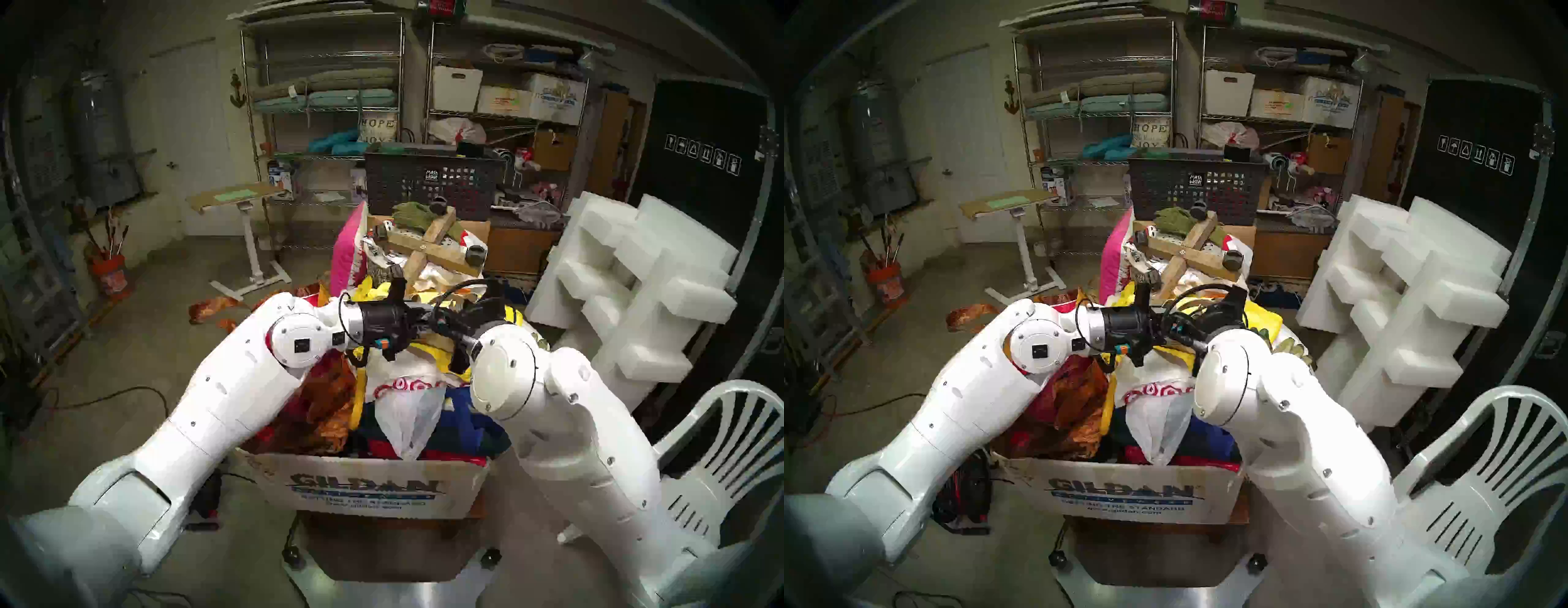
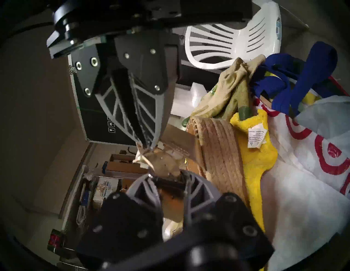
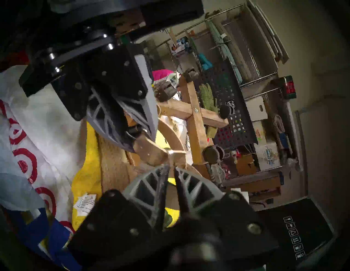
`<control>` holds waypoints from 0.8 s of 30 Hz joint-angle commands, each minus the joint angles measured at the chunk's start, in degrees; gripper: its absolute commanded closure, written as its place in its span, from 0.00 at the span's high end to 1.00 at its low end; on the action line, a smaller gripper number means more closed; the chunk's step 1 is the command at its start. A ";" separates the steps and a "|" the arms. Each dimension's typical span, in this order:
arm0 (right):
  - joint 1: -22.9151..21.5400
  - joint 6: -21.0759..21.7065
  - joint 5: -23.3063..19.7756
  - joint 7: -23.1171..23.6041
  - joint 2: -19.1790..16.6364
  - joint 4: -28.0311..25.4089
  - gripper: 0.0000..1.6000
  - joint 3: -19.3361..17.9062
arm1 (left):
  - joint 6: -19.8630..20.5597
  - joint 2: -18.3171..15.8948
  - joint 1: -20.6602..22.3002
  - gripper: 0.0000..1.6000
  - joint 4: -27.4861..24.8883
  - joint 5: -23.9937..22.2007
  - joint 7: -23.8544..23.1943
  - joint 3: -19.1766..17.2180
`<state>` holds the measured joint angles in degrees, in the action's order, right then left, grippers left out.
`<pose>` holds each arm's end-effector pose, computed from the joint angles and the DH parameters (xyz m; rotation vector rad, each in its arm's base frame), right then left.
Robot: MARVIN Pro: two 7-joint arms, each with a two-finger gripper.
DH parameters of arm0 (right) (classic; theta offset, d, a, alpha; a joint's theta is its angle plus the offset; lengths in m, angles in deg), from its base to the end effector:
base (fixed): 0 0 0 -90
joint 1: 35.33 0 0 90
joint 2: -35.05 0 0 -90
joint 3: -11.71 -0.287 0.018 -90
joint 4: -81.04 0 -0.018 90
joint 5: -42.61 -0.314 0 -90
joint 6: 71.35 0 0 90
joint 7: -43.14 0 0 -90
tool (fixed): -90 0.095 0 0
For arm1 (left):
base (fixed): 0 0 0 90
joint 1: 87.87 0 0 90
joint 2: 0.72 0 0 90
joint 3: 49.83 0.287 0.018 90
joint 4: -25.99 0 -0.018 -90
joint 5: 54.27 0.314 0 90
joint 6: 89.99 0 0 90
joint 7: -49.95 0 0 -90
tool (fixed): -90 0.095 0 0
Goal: Unbuckle a shoe
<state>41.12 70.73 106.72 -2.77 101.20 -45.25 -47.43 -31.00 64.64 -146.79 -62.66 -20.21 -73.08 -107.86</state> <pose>0.3640 0.0919 -0.1315 1.7157 1.2543 1.3223 0.4632 -0.1144 -0.1790 -0.6662 2.2106 -1.8839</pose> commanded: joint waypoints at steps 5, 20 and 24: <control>-1.67 -1.16 -0.39 -1.19 1.62 -0.72 0.42 -0.54 | 0.20 -0.64 0.25 0.00 -0.87 -0.22 0.32 -0.99; -2.03 -1.67 0.50 -0.38 3.08 0.14 0.48 1.88 | -0.16 -1.41 -0.49 0.00 -1.58 -0.66 0.48 -0.96; -2.54 -1.17 1.16 -0.98 3.94 1.34 0.48 2.06 | -0.53 -2.00 -0.67 0.00 -1.96 -1.11 0.24 -1.00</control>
<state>40.29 68.79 107.06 -2.83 103.34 -44.44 -45.53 -31.35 63.09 -147.51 -63.23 -20.64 -73.00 -108.16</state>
